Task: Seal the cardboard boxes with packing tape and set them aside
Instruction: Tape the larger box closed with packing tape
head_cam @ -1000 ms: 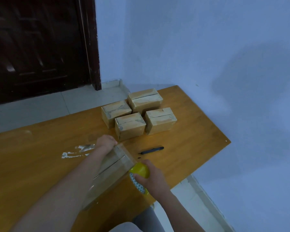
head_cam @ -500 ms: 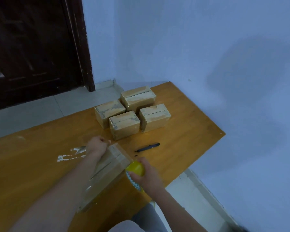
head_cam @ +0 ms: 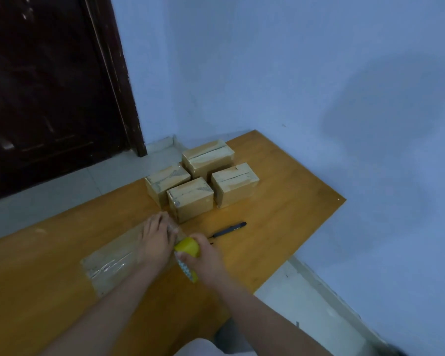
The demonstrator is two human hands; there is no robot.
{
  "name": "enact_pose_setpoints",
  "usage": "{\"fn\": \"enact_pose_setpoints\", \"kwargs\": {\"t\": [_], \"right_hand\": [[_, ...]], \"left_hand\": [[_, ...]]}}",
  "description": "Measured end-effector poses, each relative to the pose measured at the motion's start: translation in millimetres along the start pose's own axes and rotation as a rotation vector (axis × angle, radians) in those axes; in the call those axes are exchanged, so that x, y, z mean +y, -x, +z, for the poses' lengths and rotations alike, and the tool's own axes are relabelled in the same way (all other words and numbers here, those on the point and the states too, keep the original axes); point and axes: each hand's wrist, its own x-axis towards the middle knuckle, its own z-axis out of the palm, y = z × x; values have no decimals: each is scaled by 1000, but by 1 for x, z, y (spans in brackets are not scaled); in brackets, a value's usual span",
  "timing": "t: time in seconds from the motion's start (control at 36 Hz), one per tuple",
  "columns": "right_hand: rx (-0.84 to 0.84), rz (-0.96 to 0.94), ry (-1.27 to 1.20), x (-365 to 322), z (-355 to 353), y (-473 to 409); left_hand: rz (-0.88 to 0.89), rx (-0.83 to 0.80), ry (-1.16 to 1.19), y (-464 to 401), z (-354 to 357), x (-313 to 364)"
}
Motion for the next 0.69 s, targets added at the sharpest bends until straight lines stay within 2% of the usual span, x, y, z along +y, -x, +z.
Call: {"fn": "enact_pose_setpoints", "kwargs": {"t": [0.28,0.69], "right_hand": [[-49,-17,89,2,0,-2],[-66,16,196,6,5,-1]], "left_hand": [[19,-177,-186,7,3,-5],[17,-148,-140,7,1,-4]]}}
